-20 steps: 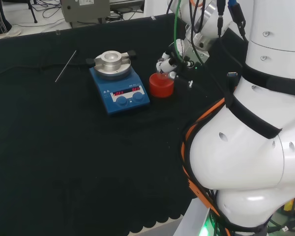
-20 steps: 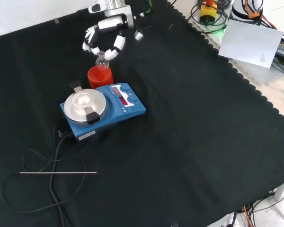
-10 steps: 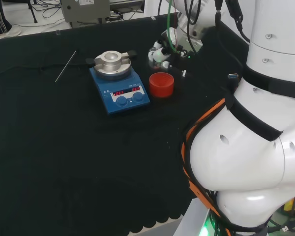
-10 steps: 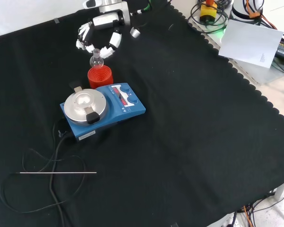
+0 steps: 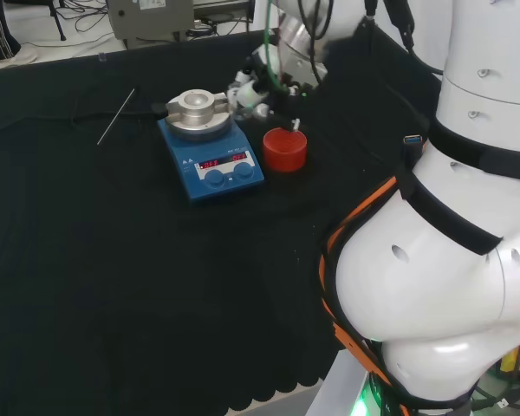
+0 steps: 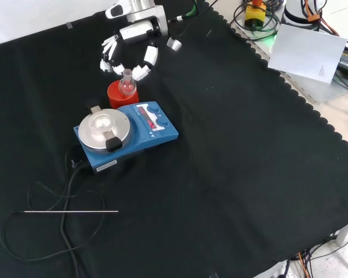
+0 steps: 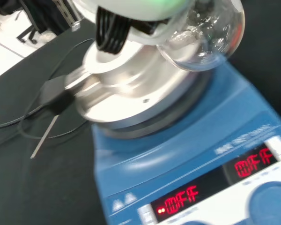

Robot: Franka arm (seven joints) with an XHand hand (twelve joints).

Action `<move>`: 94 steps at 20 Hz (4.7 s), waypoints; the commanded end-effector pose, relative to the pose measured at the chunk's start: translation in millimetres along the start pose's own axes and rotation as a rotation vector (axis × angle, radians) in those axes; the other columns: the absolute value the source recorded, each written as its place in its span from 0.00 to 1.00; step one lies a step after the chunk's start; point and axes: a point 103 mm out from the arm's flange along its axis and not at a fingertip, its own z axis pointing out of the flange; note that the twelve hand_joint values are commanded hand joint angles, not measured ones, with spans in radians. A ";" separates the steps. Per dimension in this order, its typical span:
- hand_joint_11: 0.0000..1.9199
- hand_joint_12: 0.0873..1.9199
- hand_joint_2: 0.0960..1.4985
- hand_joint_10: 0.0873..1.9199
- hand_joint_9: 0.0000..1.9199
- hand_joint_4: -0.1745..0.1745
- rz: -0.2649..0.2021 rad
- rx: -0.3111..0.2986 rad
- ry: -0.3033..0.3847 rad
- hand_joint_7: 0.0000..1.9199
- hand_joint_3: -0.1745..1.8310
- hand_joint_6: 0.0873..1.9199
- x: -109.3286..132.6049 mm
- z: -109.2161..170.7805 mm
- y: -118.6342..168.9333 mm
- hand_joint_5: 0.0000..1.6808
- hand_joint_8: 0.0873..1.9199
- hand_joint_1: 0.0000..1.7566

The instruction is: Place the round-bottom flask on the heater.

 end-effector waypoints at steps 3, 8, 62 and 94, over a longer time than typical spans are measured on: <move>0.10 0.68 0.39 0.29 0.33 0.60 -0.063 0.021 0.000 0.25 0.54 0.59 48.5 4.8 -0.7 0.62 0.31 0.63; 0.10 0.68 0.39 0.29 0.33 0.60 -0.089 0.031 0.002 0.25 0.54 0.59 65.5 10.0 8.0 0.62 0.31 0.63; 0.10 0.68 0.39 0.28 0.33 0.65 -0.019 0.029 -0.009 0.26 0.54 0.59 62.3 18.7 122.4 0.63 0.31 0.63; 0.10 0.68 0.39 0.28 0.34 0.66 0.023 0.040 -0.042 0.26 0.54 0.59 41.7 32.8 112.1 0.63 0.30 0.63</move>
